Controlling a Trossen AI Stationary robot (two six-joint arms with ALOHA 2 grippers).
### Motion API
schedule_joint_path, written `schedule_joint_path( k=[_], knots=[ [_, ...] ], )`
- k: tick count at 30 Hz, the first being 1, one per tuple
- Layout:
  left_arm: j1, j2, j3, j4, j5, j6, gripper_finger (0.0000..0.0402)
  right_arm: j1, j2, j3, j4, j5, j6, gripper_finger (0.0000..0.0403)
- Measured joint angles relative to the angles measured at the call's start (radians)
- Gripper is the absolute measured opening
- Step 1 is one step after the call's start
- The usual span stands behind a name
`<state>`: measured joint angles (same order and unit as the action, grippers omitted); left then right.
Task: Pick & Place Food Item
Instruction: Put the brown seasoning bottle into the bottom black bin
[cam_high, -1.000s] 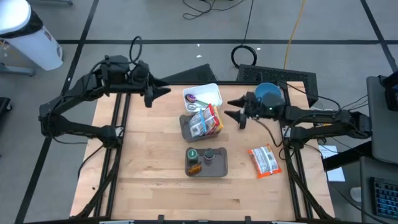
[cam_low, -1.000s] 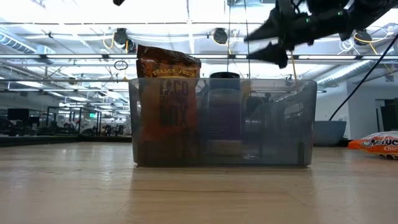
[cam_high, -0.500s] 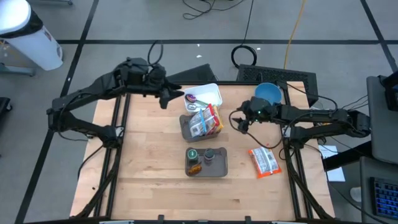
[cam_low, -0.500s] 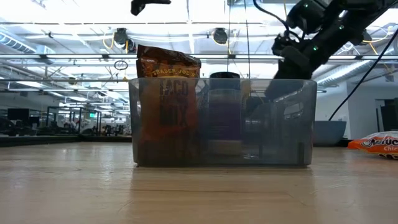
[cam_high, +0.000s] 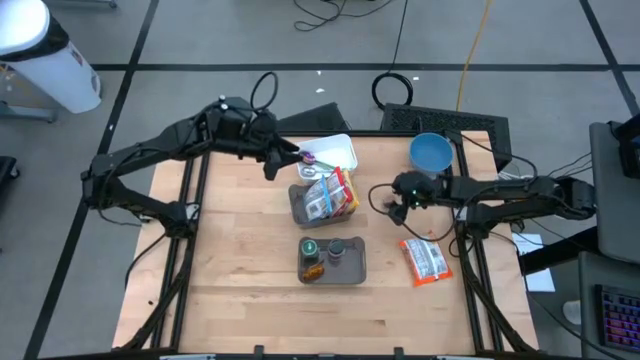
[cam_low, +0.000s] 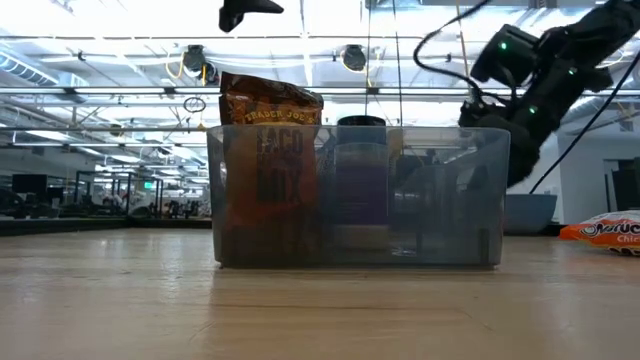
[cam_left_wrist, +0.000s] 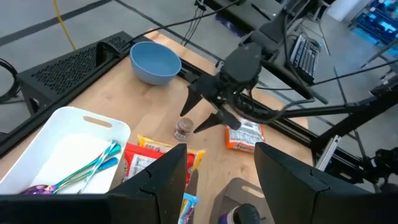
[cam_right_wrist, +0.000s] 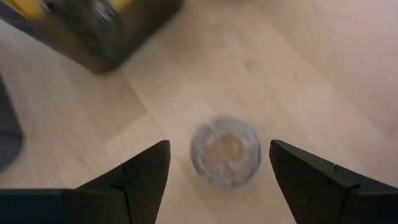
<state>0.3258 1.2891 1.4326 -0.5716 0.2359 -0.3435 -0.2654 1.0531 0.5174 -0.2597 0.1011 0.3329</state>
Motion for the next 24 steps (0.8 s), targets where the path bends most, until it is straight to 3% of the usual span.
schedule_joint_path(
  k=[16, 24],
  knots=[
    [-0.014, -0.008, 0.000, -0.002, 0.001, 0.024, 0.0198, -0.001, 0.022, -0.135, 0.228, 0.025, 0.128, 0.0257],
    [-0.014, -0.008, 0.000, -0.002, 0.001, 0.026, 0.0198, -0.001, 0.070, -0.144, 0.250, 0.033, 0.129, 0.0246]
  ],
)
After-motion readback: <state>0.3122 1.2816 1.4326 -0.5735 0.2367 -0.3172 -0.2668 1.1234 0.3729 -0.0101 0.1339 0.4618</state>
